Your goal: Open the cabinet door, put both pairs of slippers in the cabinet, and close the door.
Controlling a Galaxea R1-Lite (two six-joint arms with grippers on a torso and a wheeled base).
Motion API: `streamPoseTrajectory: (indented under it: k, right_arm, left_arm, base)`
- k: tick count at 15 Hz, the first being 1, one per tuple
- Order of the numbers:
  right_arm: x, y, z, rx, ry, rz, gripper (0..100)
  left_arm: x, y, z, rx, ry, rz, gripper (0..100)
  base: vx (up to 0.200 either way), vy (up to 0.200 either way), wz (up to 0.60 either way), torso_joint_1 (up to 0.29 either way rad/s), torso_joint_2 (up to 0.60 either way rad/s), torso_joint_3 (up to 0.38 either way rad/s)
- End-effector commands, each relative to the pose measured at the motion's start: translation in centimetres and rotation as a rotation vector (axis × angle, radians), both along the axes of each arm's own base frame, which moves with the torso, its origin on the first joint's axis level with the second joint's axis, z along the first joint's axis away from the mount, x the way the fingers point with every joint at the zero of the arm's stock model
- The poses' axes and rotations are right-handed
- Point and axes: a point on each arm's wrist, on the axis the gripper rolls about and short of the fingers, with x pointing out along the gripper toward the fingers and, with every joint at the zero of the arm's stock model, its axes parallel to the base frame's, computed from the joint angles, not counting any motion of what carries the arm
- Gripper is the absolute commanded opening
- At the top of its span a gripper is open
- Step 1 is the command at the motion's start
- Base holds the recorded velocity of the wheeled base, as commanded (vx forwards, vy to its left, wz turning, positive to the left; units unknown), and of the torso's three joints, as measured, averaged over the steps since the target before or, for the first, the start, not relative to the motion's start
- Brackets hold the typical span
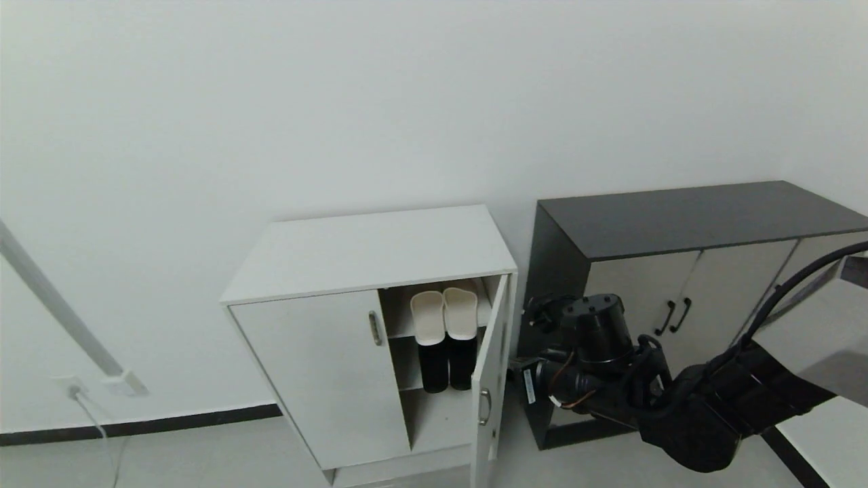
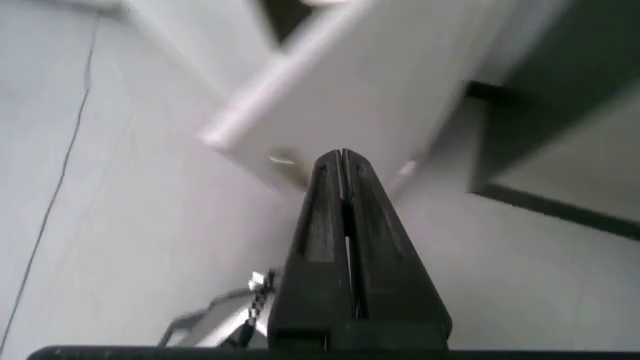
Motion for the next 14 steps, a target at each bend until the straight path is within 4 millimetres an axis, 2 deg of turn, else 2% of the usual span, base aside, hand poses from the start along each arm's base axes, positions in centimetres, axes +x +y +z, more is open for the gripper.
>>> streamPoseTrajectory:
  k: [1,5,8,9,12,14]
  right_arm:
    - [-0.1,-0.2,0.0,0.008,-0.003,0.01,0]
    - [0.2,-0.7,0.2,-0.002,-0.033,0.002,0]
    - [0.3,-2.2,1.3,-0.01,-0.046,-0.029,0]
    - [-0.1,-3.5,1.5,-0.072,-0.024,-0.033,0]
    - [0.1,-4.5,0.2,-0.127,0.038,-0.053,0]
    - [0.6,-4.4,-1.1,-0.149,0.067,-0.057,0]
  left_arm:
    - [0.0,0.0,0.0,0.0,0.001,0.001,0]
    - [0.0,0.0,0.0,0.0,0.001,0.001,0]
    - [0.0,0.0,0.0,0.0,0.001,0.001,0]
    - [0.0,0.0,0.0,0.0,0.001,0.001,0]
    - [0.0,0.0,0.0,0.0,0.001,0.001,0]
    - [0.0,0.0,0.0,0.002,0.001,0.001,0]
  base:
    - [0.0,0.0,0.0,0.0,0.0,0.0]
    - [0.0,0.0,0.0,0.0,0.0,0.0]
    - [0.0,0.0,0.0,0.0,0.0,0.0]
    - [0.0,0.0,0.0,0.0,0.0,0.0]
    - [0.0,0.0,0.0,0.0,0.0,0.0]
    - [0.0,0.0,0.0,0.0,0.0,0.0]
